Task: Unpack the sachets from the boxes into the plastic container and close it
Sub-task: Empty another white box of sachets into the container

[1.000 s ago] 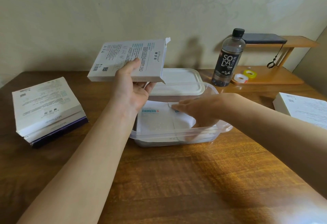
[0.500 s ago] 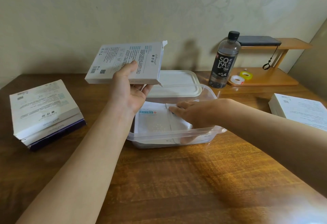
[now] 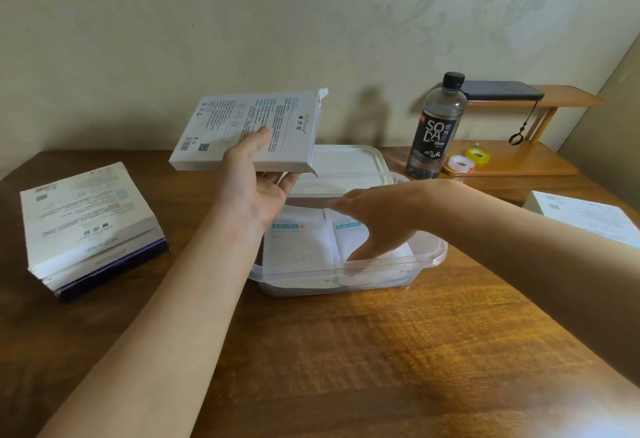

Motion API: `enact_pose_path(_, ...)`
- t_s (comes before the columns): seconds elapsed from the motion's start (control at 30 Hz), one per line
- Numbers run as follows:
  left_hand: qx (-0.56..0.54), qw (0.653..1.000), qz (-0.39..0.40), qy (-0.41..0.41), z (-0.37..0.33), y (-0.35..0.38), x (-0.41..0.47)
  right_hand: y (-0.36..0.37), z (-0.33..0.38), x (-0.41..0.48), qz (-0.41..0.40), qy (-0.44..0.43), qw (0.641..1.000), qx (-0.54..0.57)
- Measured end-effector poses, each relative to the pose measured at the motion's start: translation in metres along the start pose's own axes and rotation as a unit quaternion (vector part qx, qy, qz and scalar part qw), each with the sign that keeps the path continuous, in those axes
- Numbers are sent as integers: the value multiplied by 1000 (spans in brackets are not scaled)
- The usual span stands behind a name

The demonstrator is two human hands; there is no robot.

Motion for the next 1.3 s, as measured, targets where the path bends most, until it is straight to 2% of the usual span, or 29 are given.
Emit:
enact_pose_path(0.13, -8, 1000, 6, -6, -1, 1, -1, 0, 25, 11, -29, -49, 998, 25)
enact_pose_path(0.3, -10, 1000, 12, -7, -4, 0, 0, 8, 40, 25, -27, -82, 996, 19)
enact_pose_path(0.67, -12, 1000, 10, -1, -8, -1, 2, 9, 45, 28, -12, -66, 998, -4)
enact_pose_path(0.83, -10, 1000, 9, 4, -8, -2, 2, -9, 55, 28, -53, -92, 994, 14)
enact_pose_path(0.93, -12, 1000, 7, 4, -9, -2, 2, -7, 64, 35, -50, -108, 993, 14)
enact_pose_path(1.13, -13, 1000, 4, 1, -8, -3, 2, -4, 67, 40, -85, -93, 991, -48)
enact_pose_path(1.2, -16, 1000, 6, 1, -8, -2, 2, -4, 68, 39, -81, -98, 991, -28)
enact_pose_path(1.3, -15, 1000, 11, 1, -7, -2, 1, -12, 53, 28, -81, -110, 988, 78)
Point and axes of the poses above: each hand's wrist, its own x-axis towards the middle knuckle, its own y-axis out of the palm, z = x × y, the point moved 5 cm from there along x, towards the middle knuckle, and after that the axes turned 1 degree about y, right-handed, at the moved point
